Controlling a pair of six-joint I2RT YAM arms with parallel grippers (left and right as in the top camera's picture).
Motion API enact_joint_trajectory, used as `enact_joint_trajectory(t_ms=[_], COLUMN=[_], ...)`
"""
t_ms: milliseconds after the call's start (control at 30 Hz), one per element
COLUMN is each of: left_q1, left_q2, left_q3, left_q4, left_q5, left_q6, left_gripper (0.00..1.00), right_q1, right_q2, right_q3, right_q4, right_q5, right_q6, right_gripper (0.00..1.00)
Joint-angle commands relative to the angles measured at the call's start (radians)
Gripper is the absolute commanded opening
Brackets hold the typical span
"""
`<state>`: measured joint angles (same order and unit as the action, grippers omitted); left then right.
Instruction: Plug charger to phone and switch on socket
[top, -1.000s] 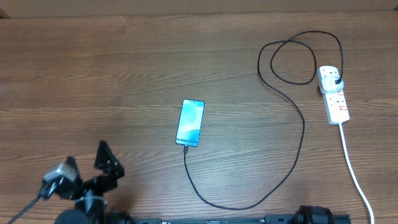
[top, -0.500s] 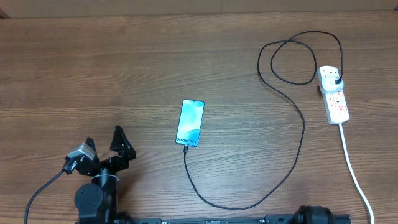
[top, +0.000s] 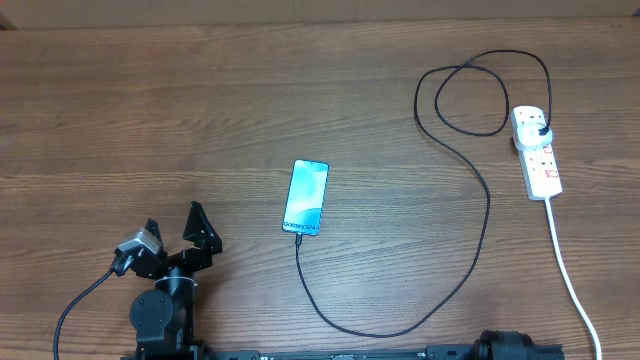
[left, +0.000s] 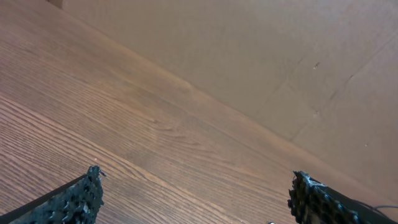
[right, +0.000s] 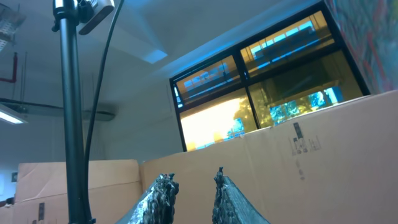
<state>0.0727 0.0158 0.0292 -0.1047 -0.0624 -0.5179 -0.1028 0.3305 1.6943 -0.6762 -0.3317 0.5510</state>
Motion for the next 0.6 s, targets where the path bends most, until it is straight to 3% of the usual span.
enact_joint_trajectory(t_ms=[0,567], left_q1=[0.006,0.006], left_q2=[-0.011,-0.011], left_q3=[-0.011,-0.011], left_q4=[0.007,0.005], left_q5=[0.008,0.011], left_q6=[-0.002,-0.002], left_gripper=[1.0,1.0], right_q1=[0.006,0.006], right_q2=[-0.005,-0.039], right_q3=[0.0,0.0], right_q4=[-0.003,-0.002], right_q5=[0.017,0.018], right_q6=[-0.01,-0.01], right_gripper=[0.24,0.41])
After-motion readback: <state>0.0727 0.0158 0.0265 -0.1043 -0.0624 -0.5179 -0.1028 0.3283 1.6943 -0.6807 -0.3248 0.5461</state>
